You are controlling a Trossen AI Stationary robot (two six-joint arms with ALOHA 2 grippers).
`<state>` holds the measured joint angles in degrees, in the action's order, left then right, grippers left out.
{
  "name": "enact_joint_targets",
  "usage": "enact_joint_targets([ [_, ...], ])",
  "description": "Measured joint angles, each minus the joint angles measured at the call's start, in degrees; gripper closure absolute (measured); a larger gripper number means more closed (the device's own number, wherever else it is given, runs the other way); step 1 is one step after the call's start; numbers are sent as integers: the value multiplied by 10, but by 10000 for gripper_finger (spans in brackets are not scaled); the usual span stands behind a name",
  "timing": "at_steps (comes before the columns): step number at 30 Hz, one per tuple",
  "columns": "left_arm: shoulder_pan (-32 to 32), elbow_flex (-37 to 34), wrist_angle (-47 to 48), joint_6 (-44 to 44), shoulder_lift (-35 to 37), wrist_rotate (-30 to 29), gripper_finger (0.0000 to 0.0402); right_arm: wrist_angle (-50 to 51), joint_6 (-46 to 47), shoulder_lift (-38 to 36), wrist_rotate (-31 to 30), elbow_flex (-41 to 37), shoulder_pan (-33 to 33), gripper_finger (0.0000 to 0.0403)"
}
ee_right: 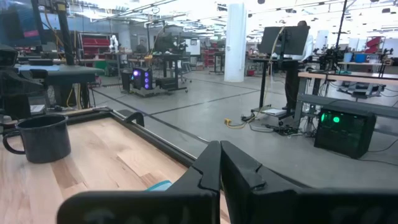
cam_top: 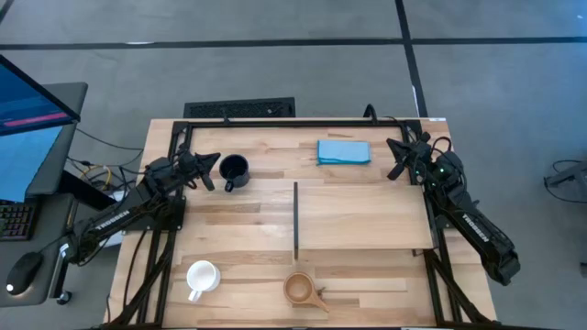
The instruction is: Stack small to large cups/mugs on shelf
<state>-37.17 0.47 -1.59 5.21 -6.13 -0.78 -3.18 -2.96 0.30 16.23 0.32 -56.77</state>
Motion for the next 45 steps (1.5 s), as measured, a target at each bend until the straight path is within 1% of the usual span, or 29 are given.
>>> enact_joint_targets([
  [24,0,0,0,0,0,0,401,0,-4,0,-1,0,0,369],
  [34,0,0,0,0,0,0,401,0,112,0,-2,0,0,369],
  [45,0,0,0,0,0,0,401,0,115,0,-2,0,0,369],
])
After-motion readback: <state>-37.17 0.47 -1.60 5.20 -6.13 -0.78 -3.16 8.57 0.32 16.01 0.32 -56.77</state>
